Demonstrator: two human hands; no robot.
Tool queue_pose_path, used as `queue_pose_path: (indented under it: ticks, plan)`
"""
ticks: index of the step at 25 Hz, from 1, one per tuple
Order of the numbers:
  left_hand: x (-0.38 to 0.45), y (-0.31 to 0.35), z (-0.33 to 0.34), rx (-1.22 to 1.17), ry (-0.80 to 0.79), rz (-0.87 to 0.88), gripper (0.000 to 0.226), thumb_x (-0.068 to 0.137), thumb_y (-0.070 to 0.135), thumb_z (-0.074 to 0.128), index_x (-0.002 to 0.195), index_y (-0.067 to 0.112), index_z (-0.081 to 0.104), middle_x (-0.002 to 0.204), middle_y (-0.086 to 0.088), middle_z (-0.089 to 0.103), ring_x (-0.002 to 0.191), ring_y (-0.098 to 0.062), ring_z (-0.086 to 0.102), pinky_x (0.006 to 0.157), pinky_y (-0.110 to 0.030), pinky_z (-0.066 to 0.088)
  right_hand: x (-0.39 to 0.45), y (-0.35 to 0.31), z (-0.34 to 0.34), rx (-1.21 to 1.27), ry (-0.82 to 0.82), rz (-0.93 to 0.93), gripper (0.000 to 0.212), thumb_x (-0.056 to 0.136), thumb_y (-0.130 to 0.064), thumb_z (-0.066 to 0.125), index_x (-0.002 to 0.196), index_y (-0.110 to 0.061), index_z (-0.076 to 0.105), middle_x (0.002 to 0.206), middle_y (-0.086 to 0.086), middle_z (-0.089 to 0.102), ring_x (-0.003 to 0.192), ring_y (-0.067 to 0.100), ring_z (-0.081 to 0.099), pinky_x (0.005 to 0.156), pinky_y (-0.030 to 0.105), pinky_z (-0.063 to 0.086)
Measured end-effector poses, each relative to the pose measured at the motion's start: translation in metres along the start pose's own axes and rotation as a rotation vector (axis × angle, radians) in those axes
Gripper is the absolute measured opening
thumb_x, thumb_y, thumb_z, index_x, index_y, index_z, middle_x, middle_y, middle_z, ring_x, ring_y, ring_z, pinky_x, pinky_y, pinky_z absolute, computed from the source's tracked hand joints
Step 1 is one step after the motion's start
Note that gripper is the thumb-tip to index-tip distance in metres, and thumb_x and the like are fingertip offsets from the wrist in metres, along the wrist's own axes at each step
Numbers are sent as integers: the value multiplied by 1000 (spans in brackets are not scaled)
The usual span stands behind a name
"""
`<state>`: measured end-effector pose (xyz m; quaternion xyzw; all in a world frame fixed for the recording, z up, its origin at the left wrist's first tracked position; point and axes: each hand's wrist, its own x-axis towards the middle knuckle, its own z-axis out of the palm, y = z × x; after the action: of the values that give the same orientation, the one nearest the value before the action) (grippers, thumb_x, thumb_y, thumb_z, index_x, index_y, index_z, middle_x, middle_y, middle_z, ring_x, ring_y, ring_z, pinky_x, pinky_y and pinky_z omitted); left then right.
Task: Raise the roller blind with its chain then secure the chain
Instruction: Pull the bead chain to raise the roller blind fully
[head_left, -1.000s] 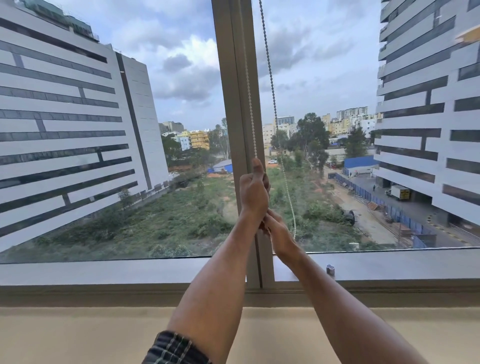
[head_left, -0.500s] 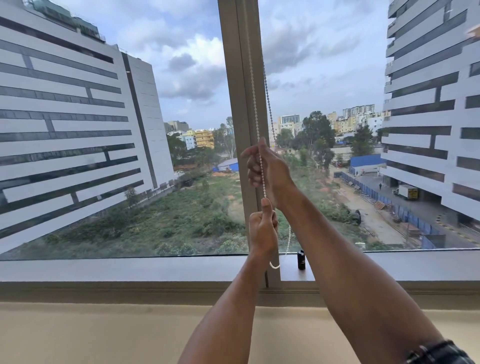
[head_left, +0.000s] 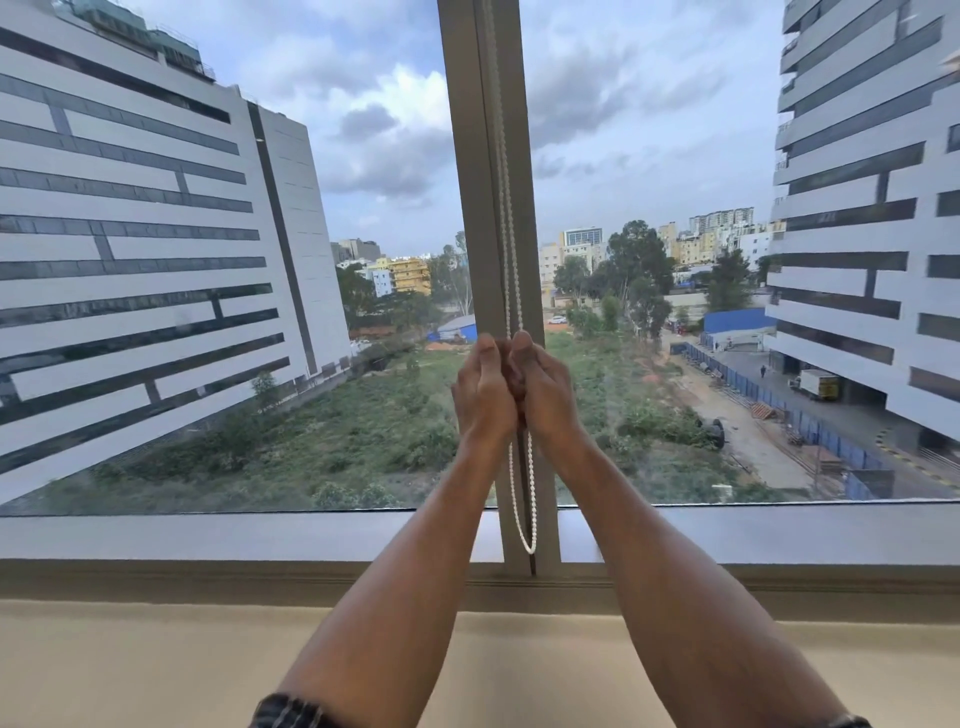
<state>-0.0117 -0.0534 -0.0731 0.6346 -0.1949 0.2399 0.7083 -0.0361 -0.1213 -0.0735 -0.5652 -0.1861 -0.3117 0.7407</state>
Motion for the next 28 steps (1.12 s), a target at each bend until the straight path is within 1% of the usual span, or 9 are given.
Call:
queue_pose_path:
  ticks: [3, 5, 8, 11, 14, 19, 21, 24, 28]
  plan:
    - [25, 43, 21, -164, -126, 16, 59, 107, 49, 30, 74, 17, 69, 67, -5, 66, 59, -19, 60, 57, -28, 48, -21, 30, -8, -101, 5, 64, 45, 110, -6, 39, 72, -16, 60, 49, -12, 55, 41, 3, 47, 41, 17, 38]
    - [30, 54, 32, -180, -174, -27, 64, 108, 48, 31, 60, 17, 58, 54, -5, 51, 46, -16, 44, 47, -27, 34, -31, 45, -14, -164, 18, 102, 44, 110, -11, 41, 67, -16, 51, 48, -9, 43, 38, 7, 33, 37, 22, 27]
    - [25, 46, 38, -165, -144, -60, 64, 107, 49, 36, 50, 20, 38, 52, -6, 34, 44, -16, 27, 49, -31, 21, -35, 60, -24, -136, -4, 115, 37, 105, -25, 43, 70, -20, 54, 48, -12, 44, 37, 5, 33, 36, 19, 28]
    - [22, 38, 36, -149, -116, 12, 65, 107, 49, 38, 47, 22, 35, 52, -5, 32, 46, -15, 25, 50, -32, 18, -33, 62, -34, -52, -73, 196, 42, 102, -41, 44, 65, -32, 61, 50, -15, 46, 39, 5, 35, 39, 18, 28]
    - [20, 32, 32, -93, -85, 54, 67, 105, 51, 40, 44, 24, 35, 48, -4, 31, 43, -15, 25, 50, -31, 20, -22, 53, -44, -54, -27, 121, 47, 105, -42, 40, 70, -29, 68, 56, -7, 56, 47, 10, 47, 45, 23, 37]
    - [-7, -16, 26, -122, -128, 47, 69, 106, 50, 39, 50, 21, 67, 43, 15, 55, 37, -3, 46, 42, -20, 35, 20, -7, -34, -106, 156, 13, 43, 112, -34, 38, 100, -12, 73, 77, 3, 71, 64, 12, 64, 61, 25, 52]
    - [-24, -32, 24, -98, -141, -8, 68, 98, 63, 40, 43, 24, 45, 42, 8, 39, 38, -15, 32, 45, -29, 22, 31, -31, -17, -51, 95, 5, 44, 111, -33, 39, 97, -10, 74, 78, 5, 72, 64, 14, 66, 61, 26, 53]
    - [-43, -43, 27, -146, -145, -79, 64, 89, 69, 41, 42, 28, 30, 44, 7, 25, 49, -13, 17, 51, -42, 12, 37, -46, 9, -30, -54, 43, 48, 111, -36, 39, 88, -10, 72, 63, 3, 61, 47, 13, 53, 44, 25, 42]
    - [-46, -48, 20, -138, -189, -120, 69, 94, 73, 40, 51, 20, 36, 47, 0, 29, 43, -14, 21, 44, -31, 15, 32, -37, 13, 9, -58, 56, 52, 109, -44, 43, 62, -22, 44, 47, -11, 35, 35, 6, 22, 36, 15, 21]
